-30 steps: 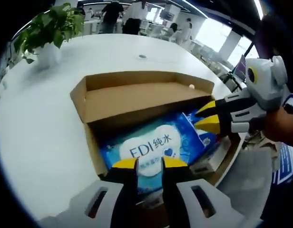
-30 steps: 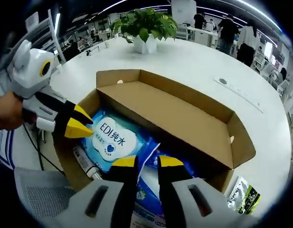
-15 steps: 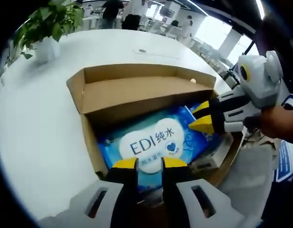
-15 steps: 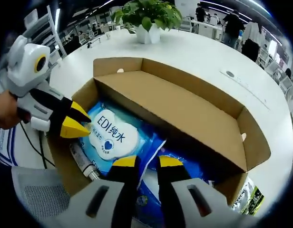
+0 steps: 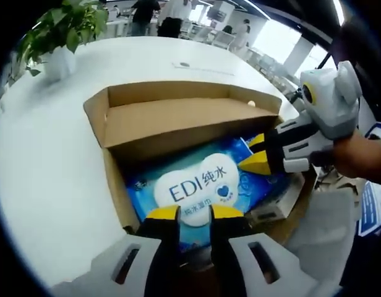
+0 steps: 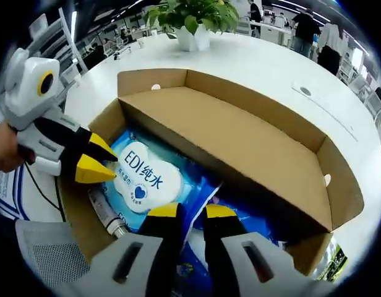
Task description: Operate the shoe box by opening the lid, removing the specified soft item, and placing it in the target area until the item is outside and the box remains undamaged.
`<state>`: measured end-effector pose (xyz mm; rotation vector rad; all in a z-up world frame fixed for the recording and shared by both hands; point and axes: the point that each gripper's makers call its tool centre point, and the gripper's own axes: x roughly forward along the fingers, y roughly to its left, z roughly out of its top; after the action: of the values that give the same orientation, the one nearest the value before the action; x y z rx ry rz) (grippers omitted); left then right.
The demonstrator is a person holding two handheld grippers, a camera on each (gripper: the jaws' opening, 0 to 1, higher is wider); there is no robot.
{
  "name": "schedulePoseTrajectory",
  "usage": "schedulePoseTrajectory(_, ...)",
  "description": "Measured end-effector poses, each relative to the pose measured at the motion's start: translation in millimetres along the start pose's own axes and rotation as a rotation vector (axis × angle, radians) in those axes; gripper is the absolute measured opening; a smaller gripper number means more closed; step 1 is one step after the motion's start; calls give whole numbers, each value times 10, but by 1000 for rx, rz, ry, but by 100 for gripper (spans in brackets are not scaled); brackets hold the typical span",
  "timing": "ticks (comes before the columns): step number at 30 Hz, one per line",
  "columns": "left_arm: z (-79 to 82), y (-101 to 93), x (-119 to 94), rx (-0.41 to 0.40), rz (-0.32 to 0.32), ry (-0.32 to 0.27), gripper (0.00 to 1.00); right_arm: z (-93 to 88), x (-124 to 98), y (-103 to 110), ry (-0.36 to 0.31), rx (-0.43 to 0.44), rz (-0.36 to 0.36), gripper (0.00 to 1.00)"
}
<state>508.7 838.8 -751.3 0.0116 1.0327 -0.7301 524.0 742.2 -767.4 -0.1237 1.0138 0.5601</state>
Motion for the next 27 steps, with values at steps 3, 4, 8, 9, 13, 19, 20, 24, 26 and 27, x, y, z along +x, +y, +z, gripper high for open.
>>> schedulePoseTrajectory(3,-2,2,4,-2,-1,3,16,5,2,6,0,3,9,10)
schedulePoseTrajectory(4,3,3,5,-1,-2,3,16,10,1,8,-3,3,12,8)
schedulePoseTrajectory(8,5,3,12,0,-1,7,16,28,-10,20,-4,13,21,3)
schedulePoseTrajectory(9,4,1,15,-2,-1,9,16,30,-11,19,-4,15,21,2)
schedulePoseTrajectory(13,14,9,18,0,-1,10,15,30,-52,16,-9,27,26,0)
schedulePoseTrajectory(19,48,-4,28,-6,-6,-2,14,31,-142,-12,-16,41,23,0)
schedulePoseTrajectory(20,59,-19,33,-4,-8,-7,14,20,-167,-27,-18,48,21,0)
schedulePoseTrajectory(24,54,-42,46,12,6,-4,14,11,-265,-69,-29,64,17,0)
schedulePoseTrajectory(26,53,-35,50,8,8,-4,15,16,-309,-83,-34,63,13,0)
schedulePoseTrajectory(27,48,-38,56,5,6,-2,15,18,-330,-92,-38,63,11,0)
